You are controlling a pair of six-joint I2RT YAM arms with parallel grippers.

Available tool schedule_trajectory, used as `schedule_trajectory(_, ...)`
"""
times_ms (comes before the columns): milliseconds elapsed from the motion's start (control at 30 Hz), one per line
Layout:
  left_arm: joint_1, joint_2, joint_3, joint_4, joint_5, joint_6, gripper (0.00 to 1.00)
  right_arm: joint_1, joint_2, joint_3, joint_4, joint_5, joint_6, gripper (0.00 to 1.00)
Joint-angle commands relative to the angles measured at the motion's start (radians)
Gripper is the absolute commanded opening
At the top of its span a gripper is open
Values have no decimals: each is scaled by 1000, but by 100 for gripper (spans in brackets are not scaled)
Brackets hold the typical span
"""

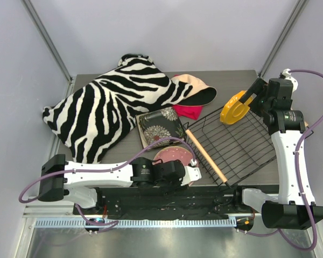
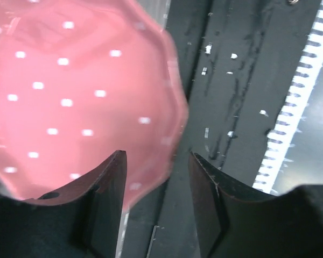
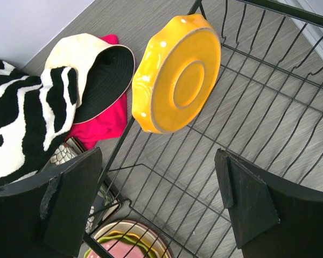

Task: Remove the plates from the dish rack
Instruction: Place the plate at the center of the board.

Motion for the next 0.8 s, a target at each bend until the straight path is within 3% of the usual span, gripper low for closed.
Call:
schedule_trajectory(0, -2, -49, -19, 103, 59, -55, 55, -6, -31, -2, 35, -2, -12, 95)
schedule_trajectory(233, -2, -46, -30, 131, 41, -63, 59, -6, -30, 3, 35, 1, -14, 95)
schedule_trajectory(533, 6, -89, -20, 159, -29, -71, 74, -6, -23, -5, 36, -1, -12, 95)
schedule_trajectory(633, 52, -127, -16, 159, -11, -77, 77, -6, -23, -5, 36, 7, -20, 95)
schedule_trajectory(767, 224, -196, 3, 131, 64, -92, 81, -6, -22, -17, 38, 16, -37, 95)
